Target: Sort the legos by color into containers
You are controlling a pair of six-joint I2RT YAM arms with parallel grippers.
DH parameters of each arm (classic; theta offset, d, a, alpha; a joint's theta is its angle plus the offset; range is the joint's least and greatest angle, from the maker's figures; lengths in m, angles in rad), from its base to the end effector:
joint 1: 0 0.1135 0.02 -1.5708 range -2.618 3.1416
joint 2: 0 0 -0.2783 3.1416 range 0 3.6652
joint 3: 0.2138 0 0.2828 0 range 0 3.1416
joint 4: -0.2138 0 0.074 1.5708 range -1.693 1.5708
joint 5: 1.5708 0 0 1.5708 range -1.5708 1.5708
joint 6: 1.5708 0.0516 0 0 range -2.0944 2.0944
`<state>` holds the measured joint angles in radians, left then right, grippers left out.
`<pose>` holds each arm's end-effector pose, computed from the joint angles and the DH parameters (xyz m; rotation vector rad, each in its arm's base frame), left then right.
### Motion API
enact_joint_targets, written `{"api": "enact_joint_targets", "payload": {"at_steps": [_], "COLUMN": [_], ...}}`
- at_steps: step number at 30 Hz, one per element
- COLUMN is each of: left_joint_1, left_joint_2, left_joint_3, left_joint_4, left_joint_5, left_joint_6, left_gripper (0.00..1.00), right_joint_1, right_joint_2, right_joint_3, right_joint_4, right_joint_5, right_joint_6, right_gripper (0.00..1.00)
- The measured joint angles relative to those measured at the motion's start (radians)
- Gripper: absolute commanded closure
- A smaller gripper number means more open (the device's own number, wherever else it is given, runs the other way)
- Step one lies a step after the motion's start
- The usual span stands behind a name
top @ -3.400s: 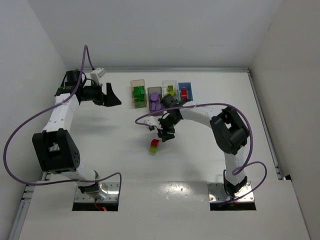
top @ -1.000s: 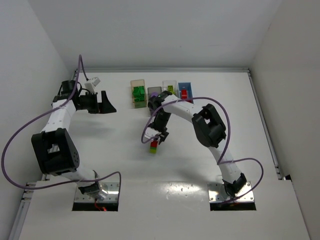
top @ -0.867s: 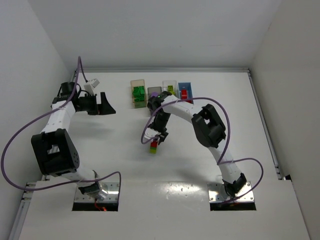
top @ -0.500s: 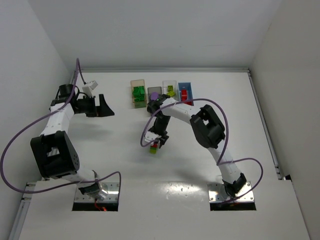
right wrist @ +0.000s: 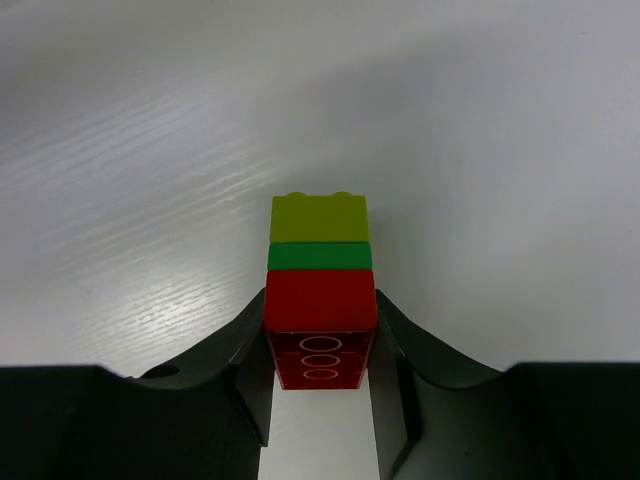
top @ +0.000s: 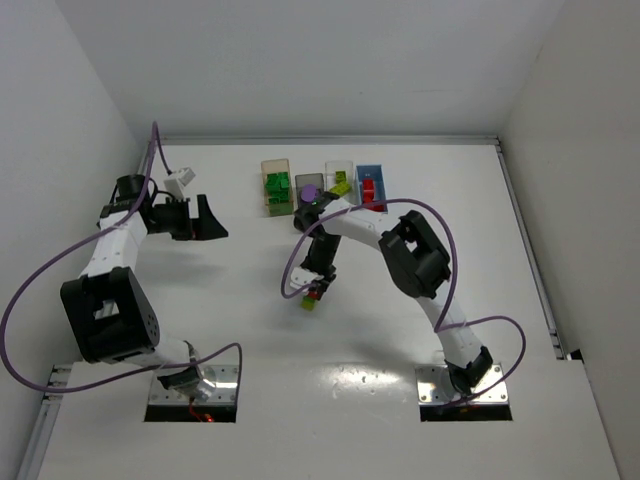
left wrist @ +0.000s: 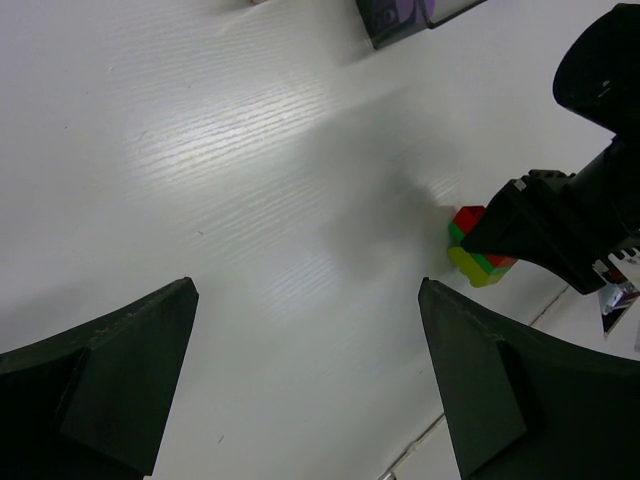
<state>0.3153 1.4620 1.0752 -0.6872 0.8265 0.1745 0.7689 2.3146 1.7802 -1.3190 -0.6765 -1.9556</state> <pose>0.3163 0.0632 0.2457 0.0951 2.3540 -0.8521 0.2973 0.3326 0.1195 -2.7143 0.7179 1.0408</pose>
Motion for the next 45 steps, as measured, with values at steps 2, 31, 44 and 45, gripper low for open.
{"api": "enact_joint_targets", "payload": {"at_steps": [2, 31, 44, 45], "left_joint_1": [0.000, -0.351, -0.448, -0.454], "left_joint_2": [0.000, -0.026, -0.007, -0.002], "left_joint_3": [0.000, 0.087, 0.108, 0.113], "left_joint_4": [0.000, 0.076, 0.084, 0.085], "left_joint_5": [0.017, 0.337, 0.379, 0.379], "left_joint_6": [0.005, 0.396, 0.565, 0.565], "left_gripper": [0.00, 0.21, 0.32, 0.36], "right_joint_1": [-0.005, -0.198, -0.198, -0.198], "right_joint_2": [-0.008, -0.338, -0.337, -0.337], "right_joint_3": [-0.010, -0.023, -0.006, -0.006], "right_joint_4": [-0.002, 0.740, 0.684, 0.685], "right_joint_5": [0.012, -0.208, -0.277, -0.278], "right_joint_6": [0.000, 1.470, 1.544, 1.548], "right_gripper": [0.87, 0.93, 0.93, 0.93]}}
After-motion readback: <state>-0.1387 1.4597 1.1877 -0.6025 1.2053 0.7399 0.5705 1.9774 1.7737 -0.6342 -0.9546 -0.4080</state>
